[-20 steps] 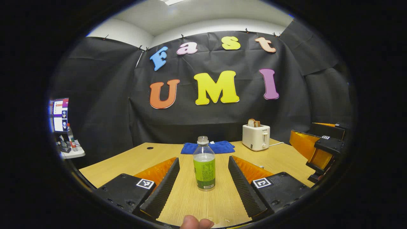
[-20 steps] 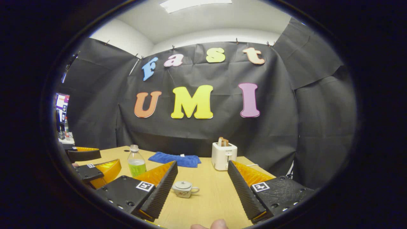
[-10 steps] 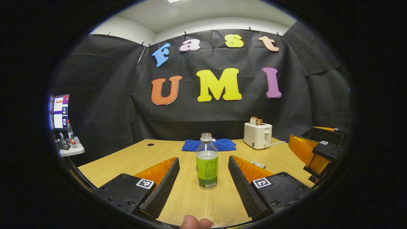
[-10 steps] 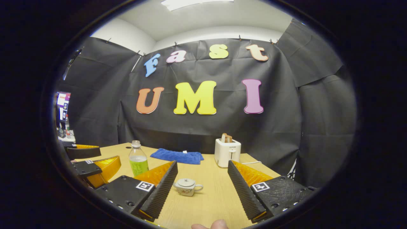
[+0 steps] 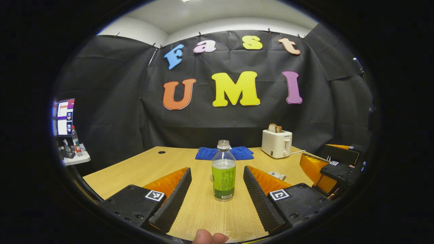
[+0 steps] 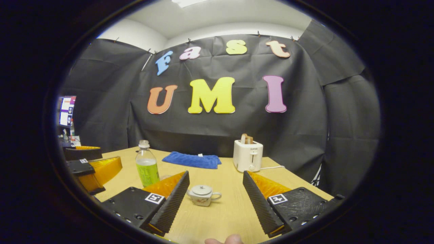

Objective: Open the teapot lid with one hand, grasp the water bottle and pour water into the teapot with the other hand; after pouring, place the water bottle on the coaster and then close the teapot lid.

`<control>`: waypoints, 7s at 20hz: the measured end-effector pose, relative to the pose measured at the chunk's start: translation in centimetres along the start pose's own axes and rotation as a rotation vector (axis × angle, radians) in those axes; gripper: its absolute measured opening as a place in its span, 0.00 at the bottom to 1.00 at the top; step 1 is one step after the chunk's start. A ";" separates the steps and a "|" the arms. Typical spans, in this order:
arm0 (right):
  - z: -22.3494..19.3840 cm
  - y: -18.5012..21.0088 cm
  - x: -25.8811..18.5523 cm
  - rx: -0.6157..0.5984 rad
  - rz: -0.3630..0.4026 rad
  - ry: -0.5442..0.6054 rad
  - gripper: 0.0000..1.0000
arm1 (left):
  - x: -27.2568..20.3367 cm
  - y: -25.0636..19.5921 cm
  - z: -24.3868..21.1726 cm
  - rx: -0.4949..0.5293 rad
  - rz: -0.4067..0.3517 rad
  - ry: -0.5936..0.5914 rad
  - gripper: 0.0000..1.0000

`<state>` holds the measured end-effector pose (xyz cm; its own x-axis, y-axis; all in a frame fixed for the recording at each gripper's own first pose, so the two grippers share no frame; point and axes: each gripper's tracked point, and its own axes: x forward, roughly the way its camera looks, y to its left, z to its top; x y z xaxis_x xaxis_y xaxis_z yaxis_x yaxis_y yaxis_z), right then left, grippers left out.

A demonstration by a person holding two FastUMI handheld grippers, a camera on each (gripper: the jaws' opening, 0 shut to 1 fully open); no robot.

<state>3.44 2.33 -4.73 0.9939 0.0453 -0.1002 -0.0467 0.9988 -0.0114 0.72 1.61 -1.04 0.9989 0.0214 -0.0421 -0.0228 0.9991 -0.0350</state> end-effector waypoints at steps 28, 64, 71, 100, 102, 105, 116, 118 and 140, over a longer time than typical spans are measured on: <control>-7.9 4.3 11.7 -0.029 -0.002 0.204 0.36 | 1.2 3.0 -0.9 0.003 0.024 0.013 0.96; -0.8 0.0 5.3 0.018 0.064 0.070 0.00 | 8.6 -1.7 -10.6 -0.035 -0.089 0.223 0.97; -2.5 -0.3 5.7 0.024 0.074 0.113 0.00 | 10.4 -1.4 -11.4 -0.039 -0.093 0.249 0.97; -5.4 -8.3 4.0 0.070 0.021 0.153 0.00 | 11.4 1.8 -6.5 1.130 -0.002 0.316 0.74; -5.8 -8.7 4.0 0.068 0.020 0.159 0.00 | 12.1 1.6 -5.9 1.227 -0.002 0.298 0.74; -6.2 -9.4 3.9 0.077 0.014 0.164 0.00 | 12.7 1.1 -5.1 1.369 -0.005 0.279 0.74; -7.4 -11.4 3.7 0.097 0.001 0.178 0.00 | 14.6 -0.7 -4.6 1.701 -0.025 0.272 0.74; -7.5 -11.6 3.6 0.099 0.001 0.179 0.00 | 15.0 -1.1 -4.4 1.748 -0.027 0.262 0.71; -7.6 -12.1 3.2 0.112 0.003 0.176 0.00 | 15.6 -3.2 -1.5 2.026 0.013 0.157 0.74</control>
<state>6.39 -9.69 -12.44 0.9605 0.0543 -0.2729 -0.0283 0.9947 0.0985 16.27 -1.33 -3.04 0.9850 0.1361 -0.1062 0.1528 -0.4021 0.9028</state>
